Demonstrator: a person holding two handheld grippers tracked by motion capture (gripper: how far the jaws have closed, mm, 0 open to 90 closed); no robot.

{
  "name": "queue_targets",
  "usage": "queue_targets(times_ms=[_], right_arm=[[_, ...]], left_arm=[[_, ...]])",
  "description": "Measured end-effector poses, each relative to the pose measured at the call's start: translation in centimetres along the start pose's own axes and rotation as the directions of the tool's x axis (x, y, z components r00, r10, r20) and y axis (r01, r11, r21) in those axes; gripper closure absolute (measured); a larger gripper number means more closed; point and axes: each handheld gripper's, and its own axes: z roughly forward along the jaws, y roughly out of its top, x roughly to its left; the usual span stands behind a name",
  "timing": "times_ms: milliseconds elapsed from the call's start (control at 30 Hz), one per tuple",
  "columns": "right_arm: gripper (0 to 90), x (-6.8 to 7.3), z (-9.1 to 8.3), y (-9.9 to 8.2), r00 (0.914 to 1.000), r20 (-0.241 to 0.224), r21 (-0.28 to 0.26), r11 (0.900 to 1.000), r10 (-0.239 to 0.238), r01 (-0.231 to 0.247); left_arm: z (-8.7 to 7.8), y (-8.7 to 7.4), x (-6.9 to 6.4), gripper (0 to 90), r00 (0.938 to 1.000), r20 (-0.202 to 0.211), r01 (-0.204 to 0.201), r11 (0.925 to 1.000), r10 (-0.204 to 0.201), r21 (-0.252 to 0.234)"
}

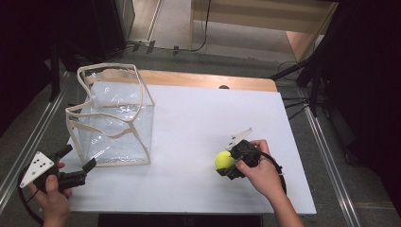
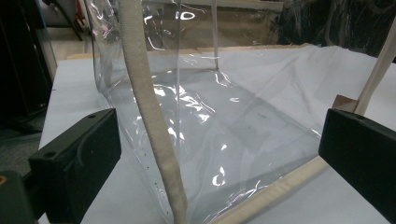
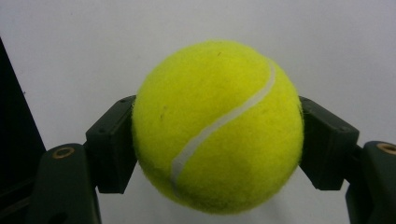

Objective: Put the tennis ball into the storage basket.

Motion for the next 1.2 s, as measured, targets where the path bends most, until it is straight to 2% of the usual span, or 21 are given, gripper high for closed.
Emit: queue_targets(times_ms=[1200], right_arm=[[23.3,-0.3,-1.6,3.6,0.9984,-0.024,-0.005,0.9987,-0.051,0.051]], left_arm=[[0.0,0.0,0.1,0.0,1.0,0.003,0.001,1.0,-0.001,0.004]])
